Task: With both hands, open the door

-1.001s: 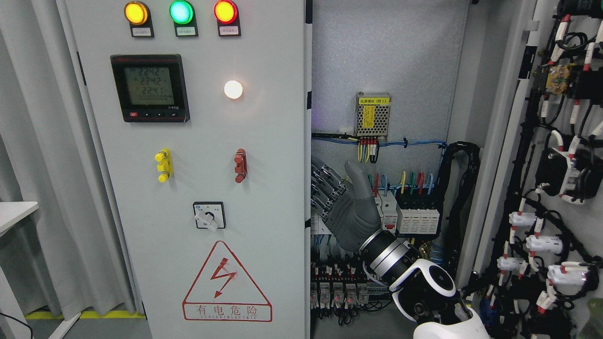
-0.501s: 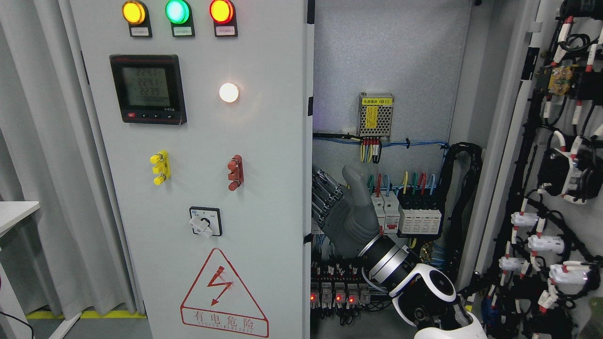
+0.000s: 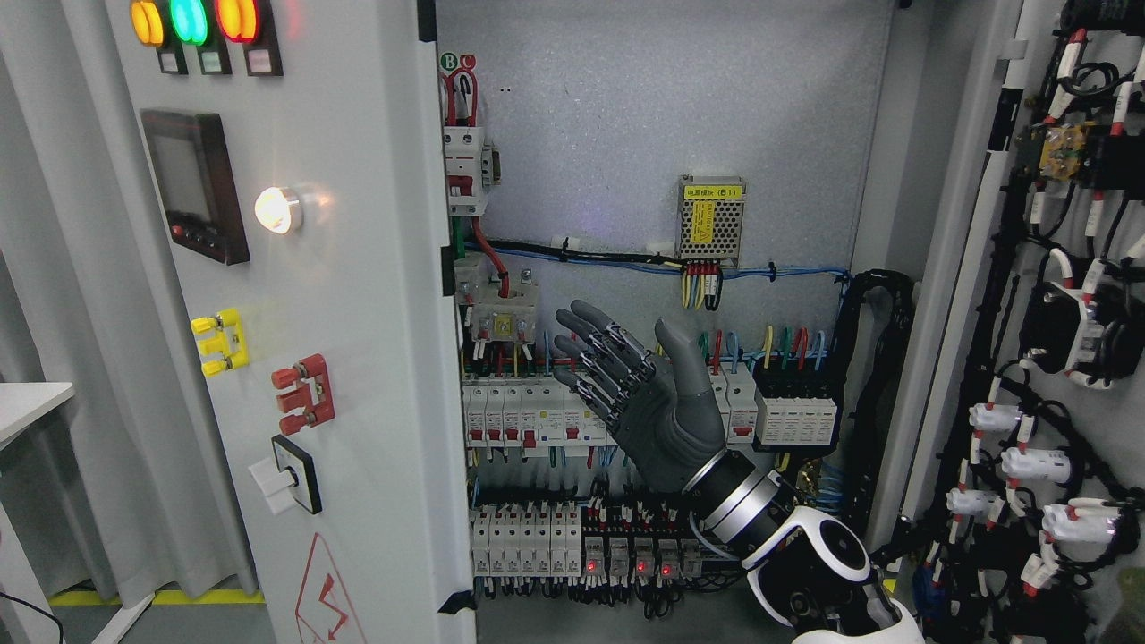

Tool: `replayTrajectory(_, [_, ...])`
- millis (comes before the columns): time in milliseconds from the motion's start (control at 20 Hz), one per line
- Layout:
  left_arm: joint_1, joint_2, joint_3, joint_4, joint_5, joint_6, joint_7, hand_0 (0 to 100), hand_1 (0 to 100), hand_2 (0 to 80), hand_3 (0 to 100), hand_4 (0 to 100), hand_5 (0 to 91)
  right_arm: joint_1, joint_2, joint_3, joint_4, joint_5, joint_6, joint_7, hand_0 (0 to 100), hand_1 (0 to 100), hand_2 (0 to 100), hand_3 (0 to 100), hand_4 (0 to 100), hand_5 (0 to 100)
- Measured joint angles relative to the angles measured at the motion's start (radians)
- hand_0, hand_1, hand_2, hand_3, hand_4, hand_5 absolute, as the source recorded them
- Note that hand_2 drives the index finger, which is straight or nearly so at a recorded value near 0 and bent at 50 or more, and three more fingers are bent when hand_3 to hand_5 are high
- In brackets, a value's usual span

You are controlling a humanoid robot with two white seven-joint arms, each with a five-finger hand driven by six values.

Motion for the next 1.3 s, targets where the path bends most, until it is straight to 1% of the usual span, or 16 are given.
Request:
replayTrajectory(400, [-0.002,-0.001,0.0,0.0,0.0,0.0,0.0,30,0,2.7,3,4,0.0,0.009,0.0,0.045,-0.048,0.006,0.0,0.002,22,0,0,0,0,0])
replayTrajectory(651, [-0.002,-0.001,-0.001,0.0,-0.001,0.0,0.0,30,0,2.7,3,4,0.0,0.019,0.0,0.087,-0.079,0.005,0.002,0.002,22,0,0,0,0,0])
replayTrajectory(1051, [-0.002,-0.001,0.0,0.0,0.0,0.005,0.0,30,0,2.7,3,4,0.0,0.05,0.0,0.181,-0.123,0.0,0.002,0.002,22,0,0,0,0,0])
replayTrajectory(1301, [-0.002,-0.001,-0.001,0.0,0.0,0.0,0.0,30,0,2.7,3,4,0.0,0.1,0.0,0.24,-0.171,-0.001,0.0,-0.001,22,0,0,0,0,0])
